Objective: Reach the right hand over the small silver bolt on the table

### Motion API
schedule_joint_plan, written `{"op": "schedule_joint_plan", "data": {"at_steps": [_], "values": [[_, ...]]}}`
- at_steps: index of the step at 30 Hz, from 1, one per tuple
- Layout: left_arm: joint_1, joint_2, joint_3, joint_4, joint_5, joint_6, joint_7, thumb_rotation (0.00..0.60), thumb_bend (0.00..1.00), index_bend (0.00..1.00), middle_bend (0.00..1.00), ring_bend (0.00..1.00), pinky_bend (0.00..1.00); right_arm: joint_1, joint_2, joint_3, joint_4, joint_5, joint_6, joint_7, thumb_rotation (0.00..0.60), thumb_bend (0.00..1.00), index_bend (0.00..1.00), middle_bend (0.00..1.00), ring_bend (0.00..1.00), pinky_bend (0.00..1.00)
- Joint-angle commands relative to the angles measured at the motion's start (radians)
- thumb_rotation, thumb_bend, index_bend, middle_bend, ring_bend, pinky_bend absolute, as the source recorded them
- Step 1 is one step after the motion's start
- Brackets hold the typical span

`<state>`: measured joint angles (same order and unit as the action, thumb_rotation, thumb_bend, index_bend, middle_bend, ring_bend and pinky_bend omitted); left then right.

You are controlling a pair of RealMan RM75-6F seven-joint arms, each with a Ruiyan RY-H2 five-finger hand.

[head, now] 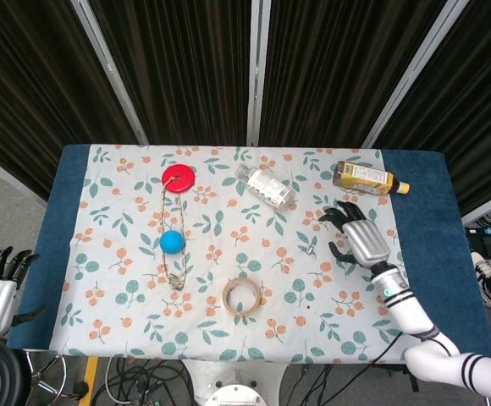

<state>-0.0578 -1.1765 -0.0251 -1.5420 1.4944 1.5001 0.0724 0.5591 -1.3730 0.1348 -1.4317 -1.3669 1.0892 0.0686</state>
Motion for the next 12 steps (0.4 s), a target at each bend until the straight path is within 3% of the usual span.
{"op": "schedule_joint_plan", "data": {"at_steps": [1, 6, 12], "values": [[0.002, -0.003, -0.002, -0.001, 0.001, 0.007, 0.002, 0.6, 0.09, 0.18, 0.14, 0.0, 0.02, -0.138, 0.122, -0.033, -0.102, -0.052, 0.203, -0.076, 0.6, 0.39, 0.24, 0.17, 0.01, 0.02], [0.009, -0.005, -0.003, -0.01, 0.01, 0.028, 0.019, 0.6, 0.09, 0.18, 0.14, 0.0, 0.02, -0.28, 0.213, -0.088, -0.169, -0.092, 0.368, -0.025, 0.6, 0.4, 0.22, 0.14, 0.01, 0.04], [0.015, -0.002, -0.004, -0.03, 0.013, 0.041, 0.038, 0.6, 0.09, 0.18, 0.14, 0.0, 0.02, -0.362, 0.287, -0.141, -0.217, -0.125, 0.412, 0.038, 0.6, 0.4, 0.2, 0.14, 0.01, 0.04]]}}
